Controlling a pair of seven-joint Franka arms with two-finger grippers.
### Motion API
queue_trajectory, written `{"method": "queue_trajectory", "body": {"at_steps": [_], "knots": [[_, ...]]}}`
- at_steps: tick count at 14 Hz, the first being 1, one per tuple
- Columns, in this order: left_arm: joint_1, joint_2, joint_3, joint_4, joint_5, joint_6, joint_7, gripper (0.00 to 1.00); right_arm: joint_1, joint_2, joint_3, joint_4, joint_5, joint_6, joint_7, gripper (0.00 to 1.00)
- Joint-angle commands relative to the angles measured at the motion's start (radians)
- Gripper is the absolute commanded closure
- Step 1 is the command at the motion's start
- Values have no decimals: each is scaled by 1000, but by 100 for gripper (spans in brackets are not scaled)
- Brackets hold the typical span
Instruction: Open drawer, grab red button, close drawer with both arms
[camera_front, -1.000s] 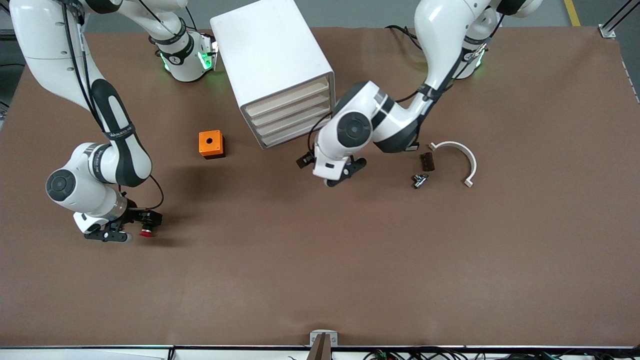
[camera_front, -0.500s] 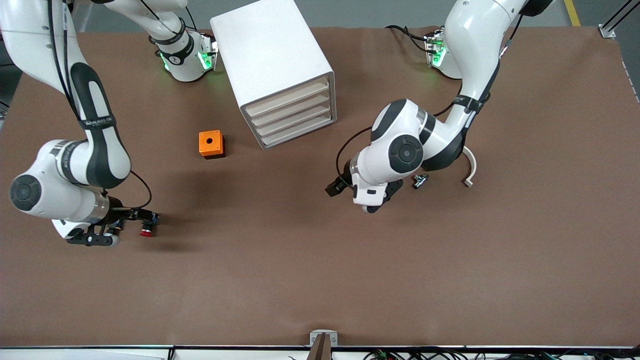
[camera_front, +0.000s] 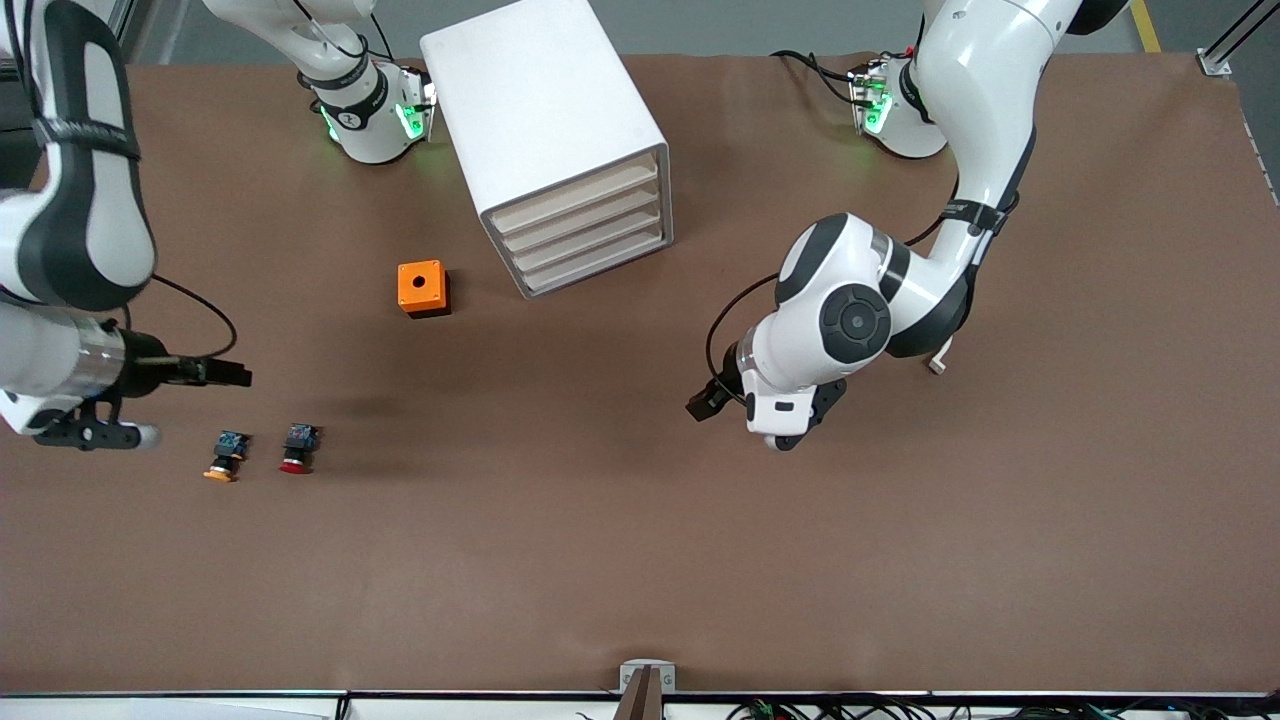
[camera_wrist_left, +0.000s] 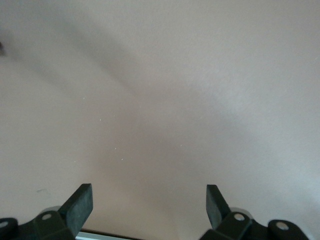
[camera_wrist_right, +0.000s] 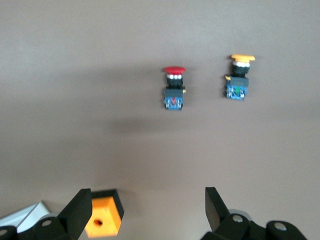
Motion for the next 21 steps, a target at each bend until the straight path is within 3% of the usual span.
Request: {"method": "queue_trajectory", "body": {"at_steps": [1,5,10,14,16,19,21], "knots": [[29,-16,-14,6,19,-2,-8,0,-11,-112,8,-14,8,-63,14,0],[115,-61,-13,45,27,-53,185,0,24,-126,21,61,-93,-97,15,0],[254,-226,-11,28,30,-387,598,0,21,-121,18,80,-81,-99,17,0],[307,-409,-13,-125,149,-446,653,0,32,-120,21,147,-94,-111,14,0],[339,-485,-4,-223,177,-442,814,0,19,-120,19,193,-94,-143,12,0],[440,-538,-8,-270,177,-446,1075,0,15,-120,8,225,-100,-207,11,0],[474,-576,-5,-302,177,-446,1133,0,15,-124,-5,250,-101,-263,18,0]]}}
